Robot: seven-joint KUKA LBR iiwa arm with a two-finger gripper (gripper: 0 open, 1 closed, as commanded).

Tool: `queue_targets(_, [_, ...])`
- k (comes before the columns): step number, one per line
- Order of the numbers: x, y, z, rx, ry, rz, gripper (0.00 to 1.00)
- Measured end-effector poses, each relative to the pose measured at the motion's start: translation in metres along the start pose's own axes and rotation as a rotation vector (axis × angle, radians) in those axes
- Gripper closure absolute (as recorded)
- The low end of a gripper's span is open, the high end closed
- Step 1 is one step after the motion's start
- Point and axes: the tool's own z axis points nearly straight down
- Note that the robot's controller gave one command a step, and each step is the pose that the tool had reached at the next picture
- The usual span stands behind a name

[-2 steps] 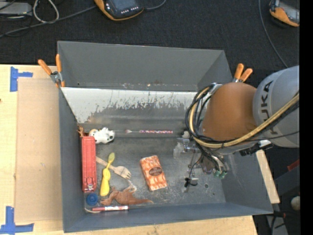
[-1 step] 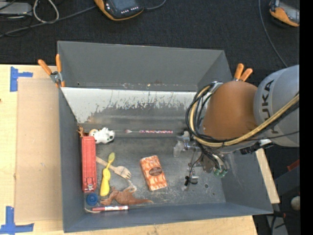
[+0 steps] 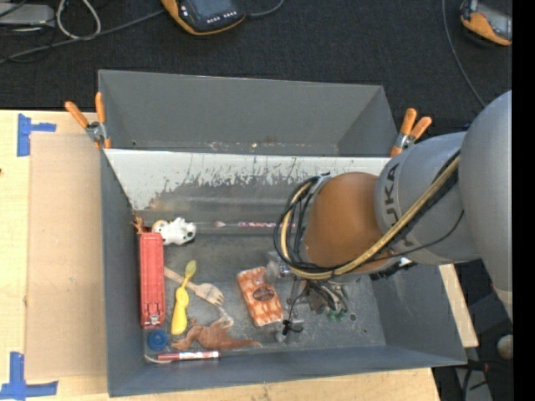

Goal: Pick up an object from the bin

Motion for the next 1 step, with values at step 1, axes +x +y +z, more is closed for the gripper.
queue_targets(1, [-0.0039, 0.0014, -0.0418, 0.001, -0.005, 0.199, 0.0])
